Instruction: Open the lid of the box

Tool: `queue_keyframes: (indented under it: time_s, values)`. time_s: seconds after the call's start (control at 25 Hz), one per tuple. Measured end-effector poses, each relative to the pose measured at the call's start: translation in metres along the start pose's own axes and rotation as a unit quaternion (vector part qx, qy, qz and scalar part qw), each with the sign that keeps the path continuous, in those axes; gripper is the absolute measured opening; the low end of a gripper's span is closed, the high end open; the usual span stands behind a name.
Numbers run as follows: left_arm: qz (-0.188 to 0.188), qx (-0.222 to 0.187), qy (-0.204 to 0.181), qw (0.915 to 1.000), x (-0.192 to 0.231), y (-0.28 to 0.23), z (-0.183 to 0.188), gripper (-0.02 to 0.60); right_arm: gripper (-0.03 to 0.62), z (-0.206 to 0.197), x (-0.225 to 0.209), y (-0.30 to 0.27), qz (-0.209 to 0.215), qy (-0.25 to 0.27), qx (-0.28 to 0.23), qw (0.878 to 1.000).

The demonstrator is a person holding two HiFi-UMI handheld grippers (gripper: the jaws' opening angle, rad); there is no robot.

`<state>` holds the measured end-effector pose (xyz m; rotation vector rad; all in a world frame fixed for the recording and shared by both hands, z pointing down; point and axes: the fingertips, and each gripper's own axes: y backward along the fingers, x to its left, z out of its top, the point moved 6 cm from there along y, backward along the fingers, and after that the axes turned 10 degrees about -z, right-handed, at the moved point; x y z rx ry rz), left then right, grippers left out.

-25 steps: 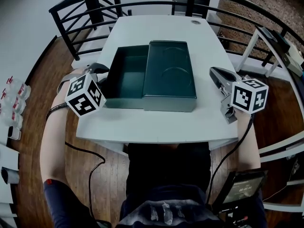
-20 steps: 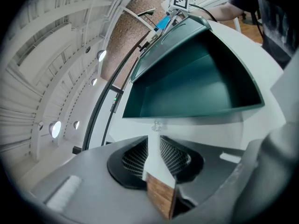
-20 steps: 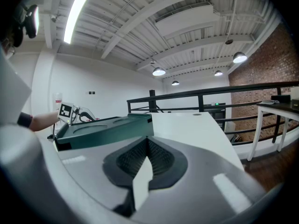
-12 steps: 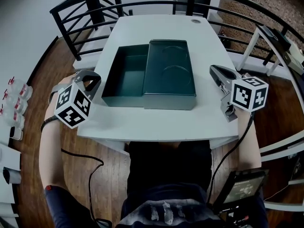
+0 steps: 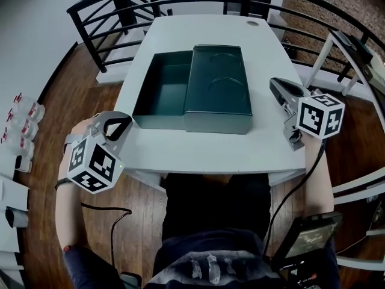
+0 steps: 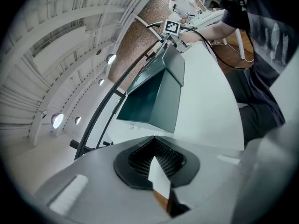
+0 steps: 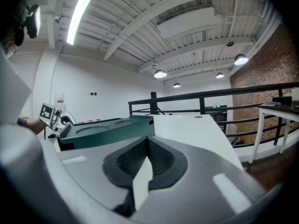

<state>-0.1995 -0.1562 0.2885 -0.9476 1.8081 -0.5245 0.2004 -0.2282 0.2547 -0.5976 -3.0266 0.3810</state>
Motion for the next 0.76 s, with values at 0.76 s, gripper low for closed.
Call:
queue_keyframes:
  time_s: [0.76]
  values:
    - [-0.008, 0.004, 0.023, 0.9997, -0.004, -0.009, -0.004, 0.017, 0.005, 0.004, 0.007, -0.009, 0.009, 0.006, 0.001, 1.0]
